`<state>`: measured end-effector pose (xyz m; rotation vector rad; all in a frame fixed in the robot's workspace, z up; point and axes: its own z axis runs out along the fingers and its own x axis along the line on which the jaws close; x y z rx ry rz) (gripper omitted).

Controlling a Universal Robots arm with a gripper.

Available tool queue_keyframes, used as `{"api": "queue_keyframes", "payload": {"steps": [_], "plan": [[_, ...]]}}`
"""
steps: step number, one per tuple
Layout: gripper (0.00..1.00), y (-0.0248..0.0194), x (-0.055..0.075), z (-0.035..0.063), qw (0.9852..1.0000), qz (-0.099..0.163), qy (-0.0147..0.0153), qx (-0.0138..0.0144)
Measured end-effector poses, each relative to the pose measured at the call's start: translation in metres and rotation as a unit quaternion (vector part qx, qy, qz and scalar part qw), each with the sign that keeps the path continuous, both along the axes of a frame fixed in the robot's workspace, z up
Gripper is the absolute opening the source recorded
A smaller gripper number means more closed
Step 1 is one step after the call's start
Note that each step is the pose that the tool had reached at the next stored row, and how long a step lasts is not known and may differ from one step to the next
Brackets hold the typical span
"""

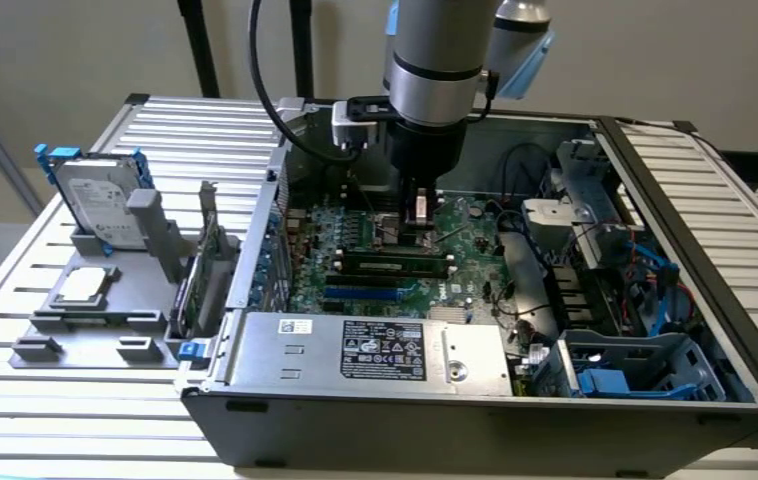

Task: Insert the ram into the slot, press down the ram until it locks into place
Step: 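Press down the ram until it locks into place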

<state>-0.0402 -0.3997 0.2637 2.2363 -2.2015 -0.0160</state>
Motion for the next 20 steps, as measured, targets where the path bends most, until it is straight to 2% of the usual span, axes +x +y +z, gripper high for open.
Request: {"api": "queue_keyframes", "payload": {"steps": [13, 20], "plan": [[0.1, 0.0, -0.0012, -0.0002, 1.0, 0.0, -0.0001, 0.0], [0.1, 0.0008, -0.0049, -0.0059, 1.0, 0.0, -0.0002, 0.0001]]}}
